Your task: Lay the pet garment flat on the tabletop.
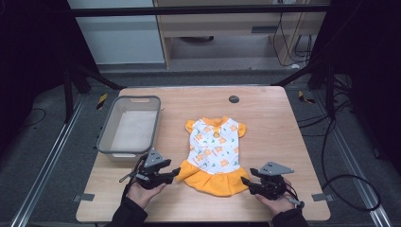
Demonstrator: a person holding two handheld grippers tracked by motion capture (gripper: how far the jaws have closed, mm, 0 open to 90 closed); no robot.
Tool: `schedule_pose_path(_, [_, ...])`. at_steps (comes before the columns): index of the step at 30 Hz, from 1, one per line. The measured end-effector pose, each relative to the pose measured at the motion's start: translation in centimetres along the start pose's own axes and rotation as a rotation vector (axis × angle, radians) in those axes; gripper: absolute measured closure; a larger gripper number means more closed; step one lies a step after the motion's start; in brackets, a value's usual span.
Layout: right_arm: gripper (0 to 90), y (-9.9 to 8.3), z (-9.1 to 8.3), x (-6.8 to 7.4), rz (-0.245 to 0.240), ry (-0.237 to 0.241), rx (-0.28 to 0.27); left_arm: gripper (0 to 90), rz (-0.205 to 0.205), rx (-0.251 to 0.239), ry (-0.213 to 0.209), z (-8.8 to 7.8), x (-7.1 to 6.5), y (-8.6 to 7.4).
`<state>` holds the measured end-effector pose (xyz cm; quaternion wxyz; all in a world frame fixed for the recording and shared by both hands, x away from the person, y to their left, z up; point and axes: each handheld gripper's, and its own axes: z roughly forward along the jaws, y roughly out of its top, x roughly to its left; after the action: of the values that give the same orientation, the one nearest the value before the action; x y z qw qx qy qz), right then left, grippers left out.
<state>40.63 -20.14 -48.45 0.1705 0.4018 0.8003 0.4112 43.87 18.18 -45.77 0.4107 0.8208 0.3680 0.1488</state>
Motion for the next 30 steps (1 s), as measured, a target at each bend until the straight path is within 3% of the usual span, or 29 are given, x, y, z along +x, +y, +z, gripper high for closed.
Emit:
schedule_pose_path(7, [49.0, -0.5, 0.7, 0.5, -0.006, 0.003, 0.05, 49.3, 0.023, 0.051, -0.02, 1.2, -1.0, -0.3])
schedule_pose_path(12, [51.9, -0.6, 1.1, 0.5, -0.009, -0.002, 0.079, 62.0, 0.024, 0.092, -0.023, 2.0, -1.0, -0.4])
schedule_pose_path(15, [60.2, -0.7, 1.3, 0.4, -0.015, -0.008, 0.109, 68.8, 0.016, 0.142, -0.015, 2.9, -0.7, -0.5])
schedule_pose_path(19, [69.1, -0.8, 1.5, 0.5, -0.015, -0.009, 0.138, 75.1, -0.007, 0.159, -0.022, 3.2, -0.5, -0.6])
schedule_pose_path(20, [77.1, -0.7, 1.5, 0.7, -0.019, -0.003, 0.14, 81.8, -0.008, 0.169, -0.02, 3.3, -0.4, -0.6])
schedule_pose_path(23, [83.1, -0.5, 1.4, 0.8, -0.033, 0.003, 0.145, 86.6, -0.008, 0.167, -0.027, 3.1, -0.3, -0.5])
schedule_pose_path(30, [83.6, 0.1, -0.1, -0.2, 0.01, 0.023, 0.109, 87.7, -0.009, 0.132, -0.042, 1.6, -0.4, -0.1])
